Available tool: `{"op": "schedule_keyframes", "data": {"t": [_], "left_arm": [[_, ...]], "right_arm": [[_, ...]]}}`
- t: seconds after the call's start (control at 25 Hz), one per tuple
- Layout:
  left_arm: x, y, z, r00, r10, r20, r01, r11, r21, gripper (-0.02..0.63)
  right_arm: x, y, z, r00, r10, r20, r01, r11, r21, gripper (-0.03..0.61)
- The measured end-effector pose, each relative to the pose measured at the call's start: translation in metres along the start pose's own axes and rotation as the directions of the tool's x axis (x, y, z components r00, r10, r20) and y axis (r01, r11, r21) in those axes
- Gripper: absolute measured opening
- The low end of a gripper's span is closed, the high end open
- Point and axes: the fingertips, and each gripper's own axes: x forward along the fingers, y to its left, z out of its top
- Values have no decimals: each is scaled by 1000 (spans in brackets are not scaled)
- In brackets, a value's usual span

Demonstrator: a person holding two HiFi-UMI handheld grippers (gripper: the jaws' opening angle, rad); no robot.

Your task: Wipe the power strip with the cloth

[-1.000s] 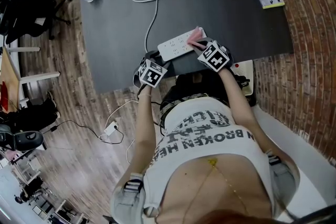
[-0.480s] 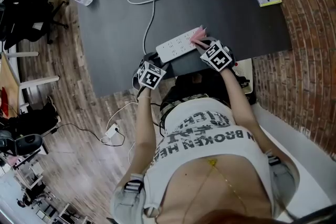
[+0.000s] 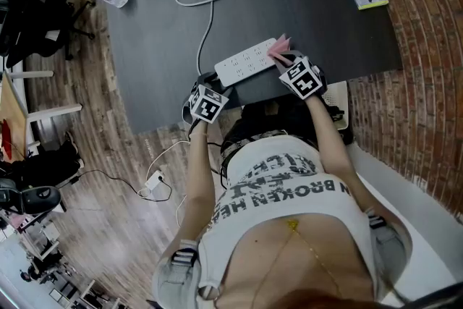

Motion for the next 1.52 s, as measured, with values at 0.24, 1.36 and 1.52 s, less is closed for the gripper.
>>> {"op": "schedule_keyframes", "data": {"t": [0.24,1.36,1.52], "left_arm": [[-1,2,-1,1000,-3,-2,3,1000,-2,265],[2,-1,2,1000,-4,13,4,1000,4,265],[2,-2,2,1000,-3,10,3,1000,3,265]], "right_arm": [[-7,-18,-5,997,-76,-8,77,996,39,17],[-4,-22,-9,997,-49,-55,53,997,62,16],[-5,-22,-10,996,-44,-77,48,997,54,17]]}}
